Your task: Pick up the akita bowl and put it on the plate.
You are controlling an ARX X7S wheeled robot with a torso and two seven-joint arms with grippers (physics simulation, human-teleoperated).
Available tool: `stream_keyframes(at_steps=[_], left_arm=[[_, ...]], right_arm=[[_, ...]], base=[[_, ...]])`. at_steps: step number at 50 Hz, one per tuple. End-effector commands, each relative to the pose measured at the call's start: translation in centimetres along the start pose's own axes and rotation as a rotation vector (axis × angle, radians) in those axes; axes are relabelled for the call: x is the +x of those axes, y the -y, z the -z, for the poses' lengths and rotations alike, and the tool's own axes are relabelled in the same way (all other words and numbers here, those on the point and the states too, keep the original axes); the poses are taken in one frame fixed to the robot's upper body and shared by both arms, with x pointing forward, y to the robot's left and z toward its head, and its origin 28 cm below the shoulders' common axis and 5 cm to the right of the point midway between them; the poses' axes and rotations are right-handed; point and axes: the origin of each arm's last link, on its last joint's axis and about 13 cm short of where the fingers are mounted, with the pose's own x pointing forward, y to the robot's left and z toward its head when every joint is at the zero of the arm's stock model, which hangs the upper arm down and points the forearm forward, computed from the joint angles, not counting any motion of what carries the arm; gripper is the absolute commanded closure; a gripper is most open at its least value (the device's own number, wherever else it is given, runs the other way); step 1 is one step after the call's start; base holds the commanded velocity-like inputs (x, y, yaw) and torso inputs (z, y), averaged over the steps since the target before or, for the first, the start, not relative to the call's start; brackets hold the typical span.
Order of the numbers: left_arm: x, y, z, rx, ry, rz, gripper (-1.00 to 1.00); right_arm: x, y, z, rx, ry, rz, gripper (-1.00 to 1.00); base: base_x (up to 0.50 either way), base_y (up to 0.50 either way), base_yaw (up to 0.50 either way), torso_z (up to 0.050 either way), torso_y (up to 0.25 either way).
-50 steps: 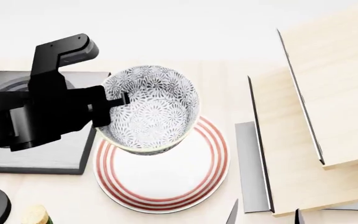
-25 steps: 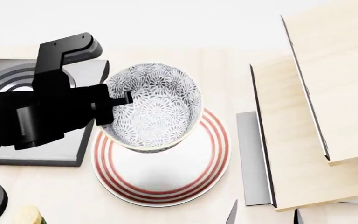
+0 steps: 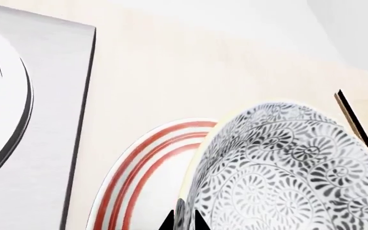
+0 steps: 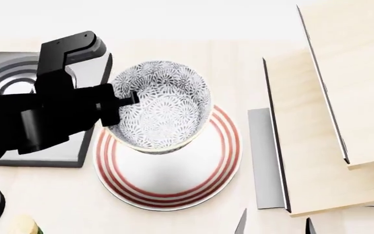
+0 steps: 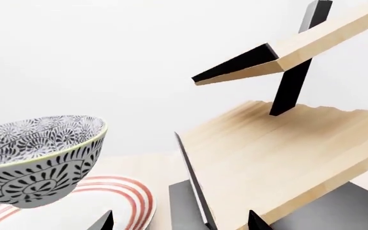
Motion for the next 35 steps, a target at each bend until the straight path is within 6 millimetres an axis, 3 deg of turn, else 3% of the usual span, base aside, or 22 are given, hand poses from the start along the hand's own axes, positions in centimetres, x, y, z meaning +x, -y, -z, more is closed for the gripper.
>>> stream_keyframes(at_steps=[1, 35], left_arm=[[0.5, 0.0, -0.2, -0.037, 0.017, 0.015, 1.00], [2.6, 0.6, 1.1, -0.116, 0.000, 0.066, 1.00]], right_arm=[[0.0, 0.0, 0.0, -0.002, -0.001, 0.000, -1.00], [0.0, 0.1, 0.3, 0.004, -0.007, 0.001, -1.00]], base=[[0.00, 0.00, 0.00, 0.002, -0.033], [0.00, 0.00, 0.00, 0.000, 0.000]])
